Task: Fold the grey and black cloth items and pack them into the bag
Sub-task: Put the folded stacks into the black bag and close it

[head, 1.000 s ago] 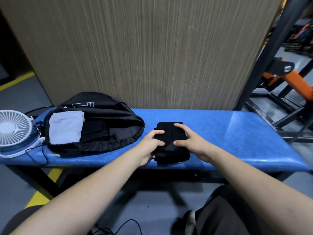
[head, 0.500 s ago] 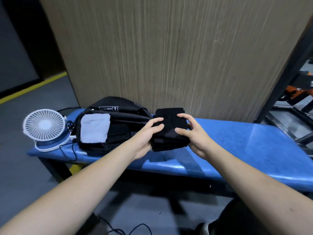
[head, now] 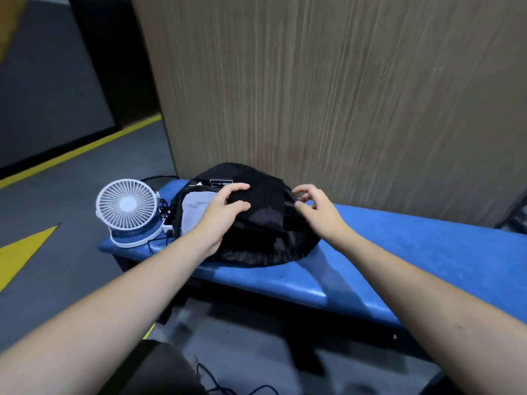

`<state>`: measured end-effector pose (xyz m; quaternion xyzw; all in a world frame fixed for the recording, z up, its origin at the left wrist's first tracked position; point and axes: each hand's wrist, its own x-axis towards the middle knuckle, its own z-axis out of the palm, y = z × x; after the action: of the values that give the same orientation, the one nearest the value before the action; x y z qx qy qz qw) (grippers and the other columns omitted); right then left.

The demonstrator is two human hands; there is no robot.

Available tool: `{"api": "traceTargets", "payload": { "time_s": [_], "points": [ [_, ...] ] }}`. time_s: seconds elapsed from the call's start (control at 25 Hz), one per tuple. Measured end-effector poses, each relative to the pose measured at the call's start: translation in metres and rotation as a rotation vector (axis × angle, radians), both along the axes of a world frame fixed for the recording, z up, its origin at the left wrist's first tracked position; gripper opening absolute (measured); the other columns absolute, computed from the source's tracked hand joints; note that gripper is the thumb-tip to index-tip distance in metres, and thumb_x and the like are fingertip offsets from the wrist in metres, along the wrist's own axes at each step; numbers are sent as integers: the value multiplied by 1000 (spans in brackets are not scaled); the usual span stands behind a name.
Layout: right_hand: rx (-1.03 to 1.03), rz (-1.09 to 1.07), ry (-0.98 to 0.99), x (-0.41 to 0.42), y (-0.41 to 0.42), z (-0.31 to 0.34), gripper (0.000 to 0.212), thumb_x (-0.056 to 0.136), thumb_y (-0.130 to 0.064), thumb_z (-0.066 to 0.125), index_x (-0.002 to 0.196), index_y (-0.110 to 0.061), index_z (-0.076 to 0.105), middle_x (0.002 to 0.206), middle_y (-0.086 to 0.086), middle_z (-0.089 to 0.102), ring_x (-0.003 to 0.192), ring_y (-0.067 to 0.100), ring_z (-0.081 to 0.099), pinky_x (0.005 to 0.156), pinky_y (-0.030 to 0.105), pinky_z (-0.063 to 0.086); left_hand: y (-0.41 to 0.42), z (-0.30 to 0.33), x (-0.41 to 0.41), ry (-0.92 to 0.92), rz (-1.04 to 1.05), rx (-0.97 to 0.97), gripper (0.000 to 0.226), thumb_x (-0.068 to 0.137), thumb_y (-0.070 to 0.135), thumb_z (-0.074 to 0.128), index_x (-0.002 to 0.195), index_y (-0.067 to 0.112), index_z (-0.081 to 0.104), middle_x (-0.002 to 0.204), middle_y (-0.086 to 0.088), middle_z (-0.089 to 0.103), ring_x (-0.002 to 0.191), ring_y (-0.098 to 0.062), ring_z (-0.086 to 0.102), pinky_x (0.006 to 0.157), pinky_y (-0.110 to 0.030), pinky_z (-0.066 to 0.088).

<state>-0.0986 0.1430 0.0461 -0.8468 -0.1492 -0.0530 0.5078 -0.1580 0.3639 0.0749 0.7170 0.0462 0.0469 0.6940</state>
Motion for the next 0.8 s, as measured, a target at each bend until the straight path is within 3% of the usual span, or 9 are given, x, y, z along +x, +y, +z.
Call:
{"api": "traceTargets", "payload": {
  "time_s": [0.12,0.2,0.28,0.36,0.44,0.56,0.68,0.8],
  "points": [
    [-527,152,-262,25,1,-24,28,88,-13,58,113,-24,64,127,8,48,112,24,55,100,40,44,14,-4,4,9,20,84,36,92,5,60,119,28,65,101,11,63,85,3,62,70,-9,48],
    [-782,192,-277,36,4,-34,34,89,-18,56,119,-31,64,146,7,39,129,30,44,104,44,38,19,-9,8,19,12,125,35,91,10,61,116,34,66,110,2,65,97,-8,63,84,-21,52],
    [-947,155,-269,47,7,-40,41,91,-22,53,129,-36,58,154,5,30,133,30,37,103,43,34,21,-12,12,25,-1,170,35,91,13,63,113,40,66,116,-6,65,107,-21,62,97,-35,49],
    [-1061,126,-283,58,10,-43,44,92,-27,52,135,-37,53,151,5,33,128,30,41,98,42,36,21,-15,15,22,-5,183,35,91,12,63,113,39,67,111,-1,65,104,-16,61,95,-30,48],
    [-1037,106,-236,68,11,-40,51,92,-26,53,142,-30,46,141,5,42,121,31,49,95,42,42,20,-17,17,21,-32,162,36,91,9,62,115,36,67,115,7,66,105,-7,62,92,-22,49],
    [-838,51,-155,80,10,-26,59,90,-17,54,147,-20,40,133,7,46,119,33,53,92,45,48,16,-20,24,13,-57,146,37,91,9,62,115,36,67,117,5,67,107,-8,64,94,-23,51],
    [-843,71,-172,87,7,-14,69,84,-1,49,150,-18,36,128,4,45,114,31,53,86,45,50,11,-23,28,13,-55,155,36,90,11,64,113,38,67,117,5,67,106,-9,64,86,-19,51],
    [-686,90,-130,94,10,-3,75,81,11,43,151,-13,35,126,6,45,113,30,53,93,41,47,9,-28,30,9,-72,177,36,89,11,64,114,38,67,118,5,66,106,-6,63,80,-15,49]
  ]
}}
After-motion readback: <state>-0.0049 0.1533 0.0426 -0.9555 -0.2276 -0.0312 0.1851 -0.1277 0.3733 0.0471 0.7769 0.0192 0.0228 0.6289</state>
